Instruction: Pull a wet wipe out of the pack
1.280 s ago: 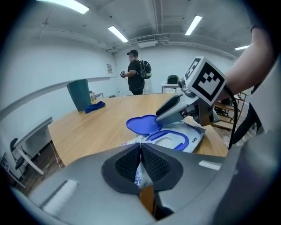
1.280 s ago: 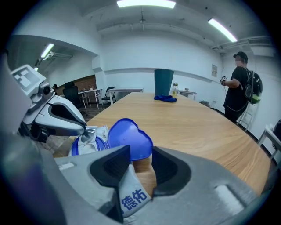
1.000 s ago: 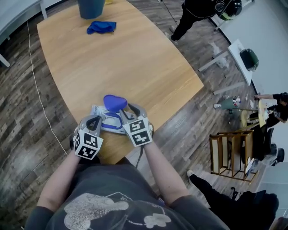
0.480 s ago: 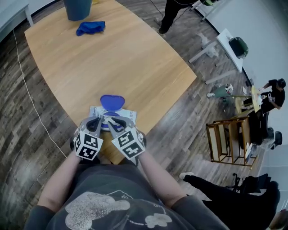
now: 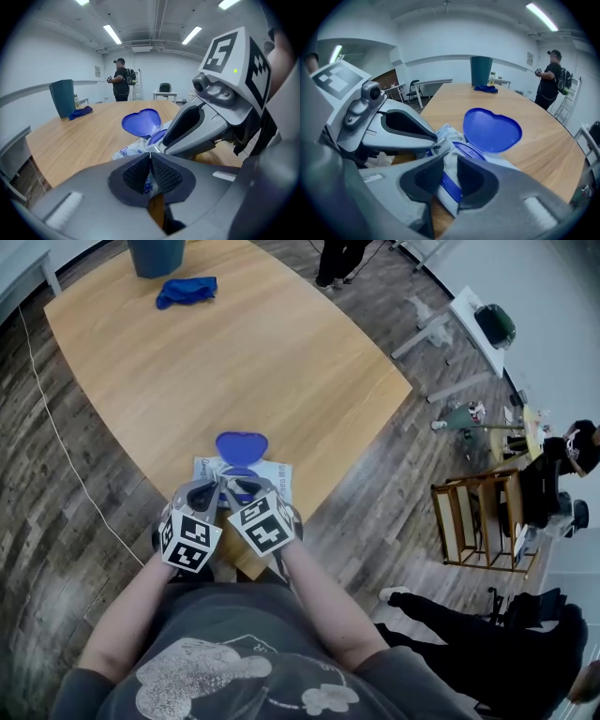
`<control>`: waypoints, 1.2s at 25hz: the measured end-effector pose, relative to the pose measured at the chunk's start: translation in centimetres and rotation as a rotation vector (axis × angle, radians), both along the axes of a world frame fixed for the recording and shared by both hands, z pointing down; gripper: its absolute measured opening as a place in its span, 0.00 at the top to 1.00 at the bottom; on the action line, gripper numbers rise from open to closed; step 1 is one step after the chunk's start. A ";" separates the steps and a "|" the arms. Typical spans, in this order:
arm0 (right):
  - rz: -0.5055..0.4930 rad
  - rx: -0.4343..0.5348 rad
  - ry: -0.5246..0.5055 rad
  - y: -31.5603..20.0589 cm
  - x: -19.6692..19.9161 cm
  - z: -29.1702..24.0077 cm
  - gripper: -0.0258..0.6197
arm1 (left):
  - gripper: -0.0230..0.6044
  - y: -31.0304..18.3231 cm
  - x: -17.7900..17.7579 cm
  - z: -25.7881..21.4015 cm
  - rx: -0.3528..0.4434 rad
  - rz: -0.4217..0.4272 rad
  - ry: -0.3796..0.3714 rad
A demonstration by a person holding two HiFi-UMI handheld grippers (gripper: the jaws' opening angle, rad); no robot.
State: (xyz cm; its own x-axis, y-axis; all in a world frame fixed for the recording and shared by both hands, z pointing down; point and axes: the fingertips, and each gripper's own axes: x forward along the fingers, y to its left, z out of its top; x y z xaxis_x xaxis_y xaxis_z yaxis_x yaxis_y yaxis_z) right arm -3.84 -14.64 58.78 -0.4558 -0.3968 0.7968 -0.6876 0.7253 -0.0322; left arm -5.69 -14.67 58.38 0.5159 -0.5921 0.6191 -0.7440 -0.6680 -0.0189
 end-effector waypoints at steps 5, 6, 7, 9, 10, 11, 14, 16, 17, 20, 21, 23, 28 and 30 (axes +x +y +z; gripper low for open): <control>0.064 -0.044 -0.022 -0.3 -0.1 0.3 0.88 | 0.91 0.1 -0.1 0.1 -0.006 0.011 0.017; 0.077 -0.049 -0.031 -0.3 0.0 0.3 0.89 | 0.92 0.1 0.0 0.1 -0.008 0.013 0.019; 0.082 -0.048 -0.035 -0.3 0.0 0.3 0.90 | 0.91 0.2 0.0 0.1 -0.010 0.015 0.020; 0.071 -0.033 -0.030 -0.3 -0.1 0.3 0.92 | 0.92 0.2 0.0 0.1 -0.012 0.020 0.019; 0.066 -0.027 -0.026 -0.3 -0.2 0.3 0.93 | 0.91 0.2 0.0 0.2 -0.013 0.022 0.018; 0.064 -0.024 -0.022 -0.2 -0.2 0.3 0.93 | 0.92 0.2 0.0 0.2 -0.013 0.022 0.018; 0.062 -0.010 -0.018 -0.1 -0.2 0.1 0.95 | 0.92 0.1 0.0 0.2 -0.015 0.019 0.019; 0.059 -0.001 -0.022 0.0 -0.1 -0.2 0.96 | 0.92 0.1 0.0 0.1 -0.017 0.016 0.020; 0.057 0.003 -0.025 0.0 -0.1 -0.4 0.96 | 0.92 0.0 -0.1 0.0 -0.018 0.015 0.020; 0.050 0.014 -0.036 0.0 -0.1 -1.2 0.96 | 0.92 -0.1 -0.2 -0.1 -0.019 0.010 0.022; 0.049 0.017 -0.041 0.0 -0.1 -1.4 0.96 | 0.92 -0.1 -0.2 -0.1 -0.018 0.009 0.022; 0.052 0.021 -0.057 -0.1 -0.1 -1.8 0.96 | 0.92 -0.1 -0.1 -0.1 -0.018 0.007 0.021; 0.073 0.037 -0.095 -0.4 -0.2 -3.2 0.97 | 0.92 -0.1 -0.2 0.0 -0.022 0.003 0.016; 0.074 0.042 -0.100 -0.5 -0.1 -3.6 0.97 | 0.92 -0.2 -0.1 0.0 -0.022 0.002 0.016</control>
